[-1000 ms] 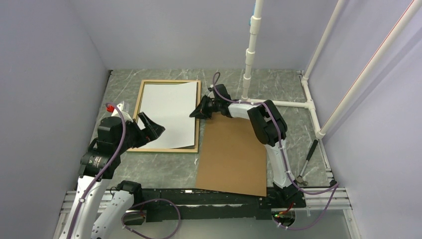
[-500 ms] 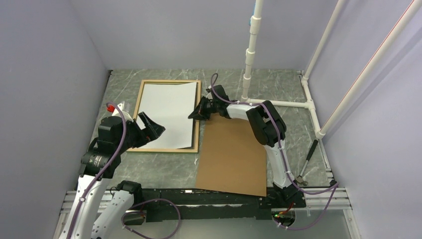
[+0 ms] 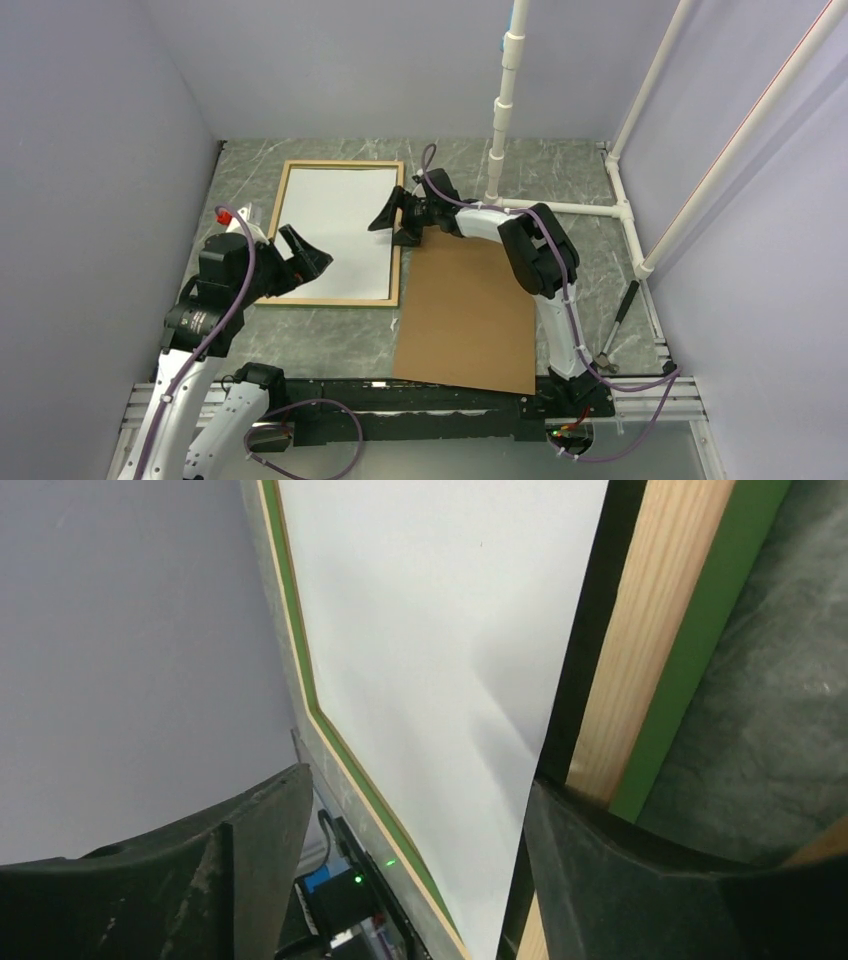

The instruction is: Put the photo into the frame

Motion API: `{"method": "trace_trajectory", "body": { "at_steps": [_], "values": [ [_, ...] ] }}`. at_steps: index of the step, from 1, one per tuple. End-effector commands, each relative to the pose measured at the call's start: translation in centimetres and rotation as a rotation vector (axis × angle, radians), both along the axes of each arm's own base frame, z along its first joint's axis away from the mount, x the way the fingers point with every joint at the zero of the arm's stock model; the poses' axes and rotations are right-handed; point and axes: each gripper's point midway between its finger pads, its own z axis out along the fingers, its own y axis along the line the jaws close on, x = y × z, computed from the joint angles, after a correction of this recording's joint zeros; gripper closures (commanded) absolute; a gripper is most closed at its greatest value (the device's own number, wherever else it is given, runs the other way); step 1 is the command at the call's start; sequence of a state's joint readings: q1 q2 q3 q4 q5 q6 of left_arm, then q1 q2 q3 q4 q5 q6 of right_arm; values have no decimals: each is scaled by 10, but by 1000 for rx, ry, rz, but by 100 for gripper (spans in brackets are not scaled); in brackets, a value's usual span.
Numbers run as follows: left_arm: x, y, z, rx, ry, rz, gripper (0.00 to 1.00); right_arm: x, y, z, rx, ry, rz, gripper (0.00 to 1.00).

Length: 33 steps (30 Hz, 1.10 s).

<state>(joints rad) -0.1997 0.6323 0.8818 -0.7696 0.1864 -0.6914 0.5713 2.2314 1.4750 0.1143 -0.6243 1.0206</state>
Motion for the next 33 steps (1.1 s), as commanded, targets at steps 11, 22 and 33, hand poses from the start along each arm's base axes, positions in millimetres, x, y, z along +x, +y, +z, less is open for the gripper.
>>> {"method": "trace_trajectory", "body": {
  "at_steps": [11,22,33],
  "values": [
    [8,-10,-11,-22,17,-43,2,-2,-49,48,-240,-202,-43,9],
    [20,-46,-42,-170,56,-181,0,-33,-125,45,-267,-165,-104,6],
    [29,-93,-81,-172,170,-288,1,-78,-269,16,-440,-88,-317,2]
  ]
}}
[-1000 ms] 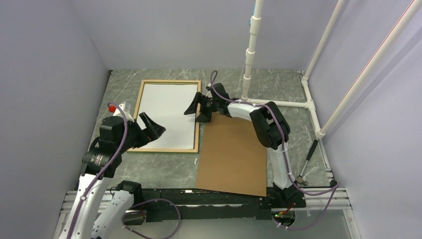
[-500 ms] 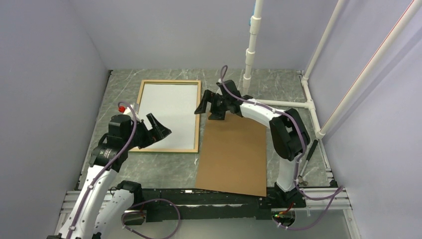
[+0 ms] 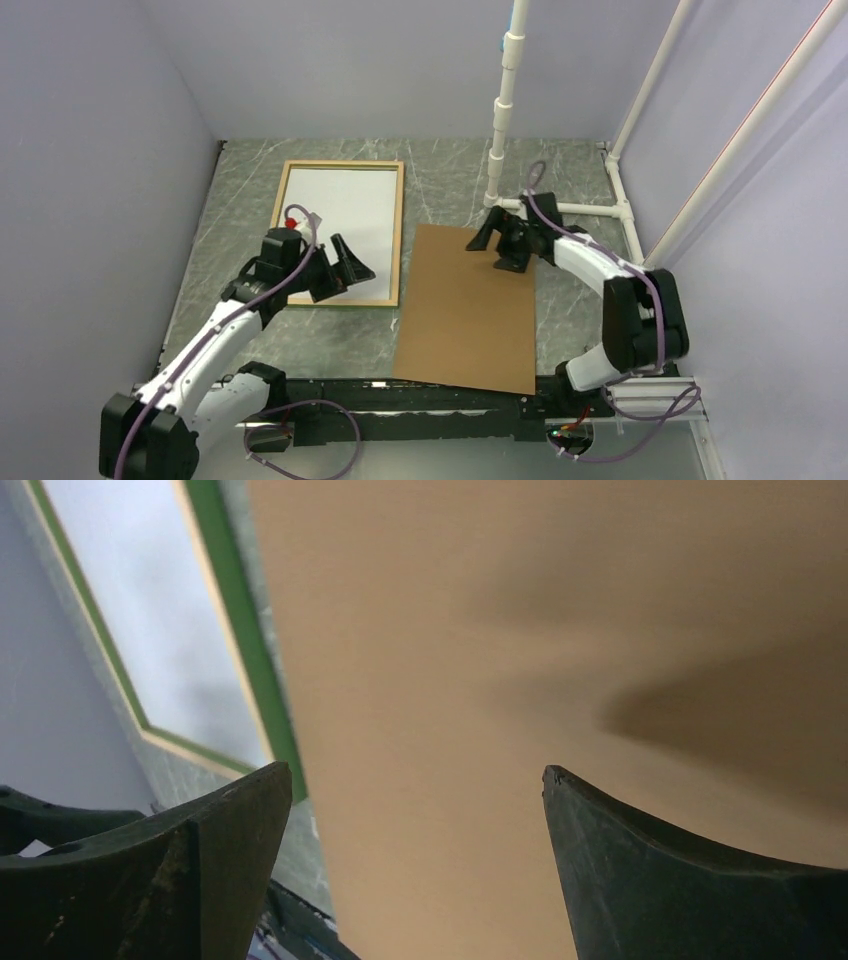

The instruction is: Put the photo into the frame

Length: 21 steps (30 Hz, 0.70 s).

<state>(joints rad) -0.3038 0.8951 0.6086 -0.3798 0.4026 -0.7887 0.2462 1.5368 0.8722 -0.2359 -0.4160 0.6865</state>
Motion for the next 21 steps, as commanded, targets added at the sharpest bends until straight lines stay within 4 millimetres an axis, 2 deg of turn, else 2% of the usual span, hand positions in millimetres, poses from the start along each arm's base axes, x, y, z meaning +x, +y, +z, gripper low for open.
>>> {"method": "trace_trajectory", "body": {
  "at_steps": [1,6,10,15,17,21],
  "values": [
    [12,-32,10,-26,-38,-73,1,-15,-53,-1,-105,-19,-64,3],
    [6,-74,-12,75,64,-213,1,-35,-106,-8,-246,48,-204,4],
    [2,-91,-40,254,166,-285,1,-44,-130,-15,-304,44,-302,4],
    [-10,-113,-72,331,284,-371,1,-54,-147,-32,-334,98,-350,4],
    [-13,-119,-83,353,325,-393,1,-59,-148,-42,-327,138,-348,5],
    [-17,-127,-94,364,366,-428,1,-67,-145,-59,-289,199,-335,5]
  ]
}}
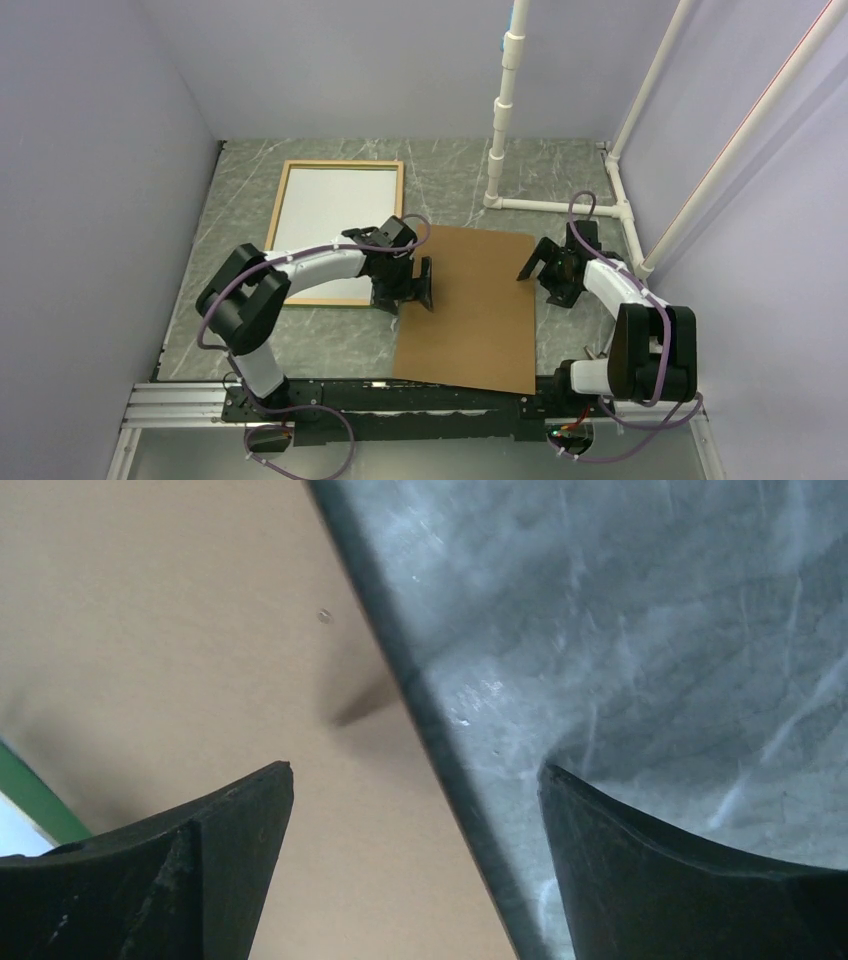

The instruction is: Put the photo into the frame

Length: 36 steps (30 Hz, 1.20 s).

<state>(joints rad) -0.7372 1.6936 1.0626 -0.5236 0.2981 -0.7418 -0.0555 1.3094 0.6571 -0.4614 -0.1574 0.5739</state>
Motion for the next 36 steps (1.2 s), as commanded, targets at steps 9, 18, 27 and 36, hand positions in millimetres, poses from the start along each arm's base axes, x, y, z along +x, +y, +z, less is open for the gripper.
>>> {"method": "trace_trajectory", "body": {
  "at_steps": [9,18,27,36],
  "values": [
    [-7,-5,-28,62,79,-37,1,-14,15,-24,110,62,53,6],
    [2,-33,-11,-79,30,-58,1,-11,46,-7,288,-21,137,7],
    [13,-69,53,-333,-89,-81,3,-7,52,14,311,-98,181,7],
    [17,-69,114,-384,-207,-70,3,-3,61,35,359,-151,214,7]
  ]
}}
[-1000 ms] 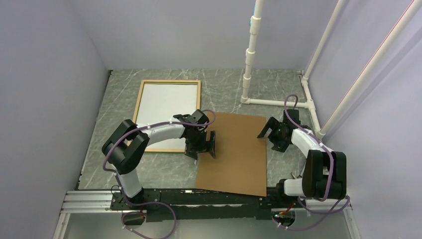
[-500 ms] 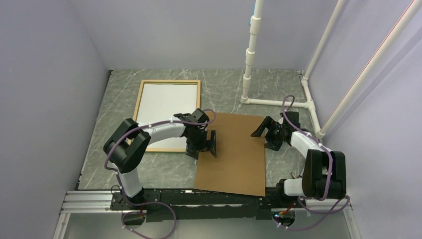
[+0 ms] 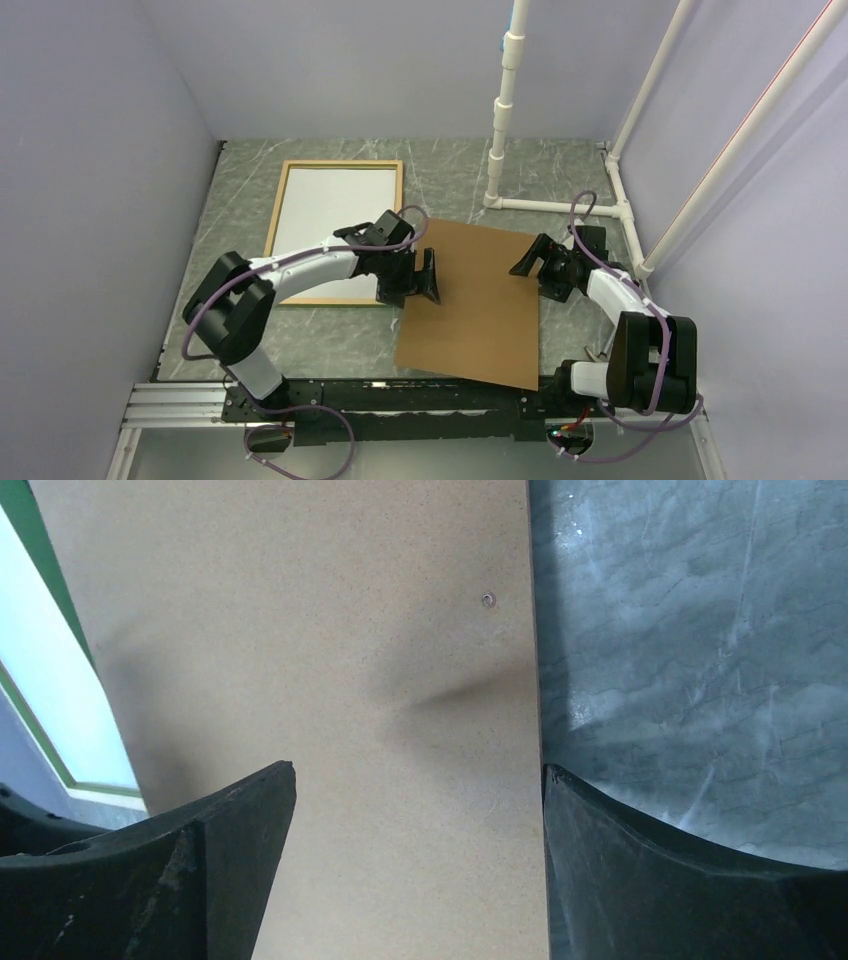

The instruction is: Put the photo into the frame

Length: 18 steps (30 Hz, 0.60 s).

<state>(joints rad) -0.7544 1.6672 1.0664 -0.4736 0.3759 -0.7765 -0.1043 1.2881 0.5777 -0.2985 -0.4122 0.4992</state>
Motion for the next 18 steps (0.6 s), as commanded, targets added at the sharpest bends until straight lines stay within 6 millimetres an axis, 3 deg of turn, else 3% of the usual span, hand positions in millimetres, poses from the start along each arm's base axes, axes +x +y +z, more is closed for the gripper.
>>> {"method": "trace_trajectory", "body": {
  "at_steps": [1,8,12,18],
  "values": [
    [22,-43,98,-263,-222,-27,3,-10,37,30,188,-15,95,7],
    [26,-1,101,-70,-256,68,2,-3,59,36,222,-22,157,7],
    [25,24,97,27,-260,107,1,-2,90,35,244,0,225,7],
    [12,92,72,322,-194,193,1,18,129,44,258,-23,281,7]
  ]
}}
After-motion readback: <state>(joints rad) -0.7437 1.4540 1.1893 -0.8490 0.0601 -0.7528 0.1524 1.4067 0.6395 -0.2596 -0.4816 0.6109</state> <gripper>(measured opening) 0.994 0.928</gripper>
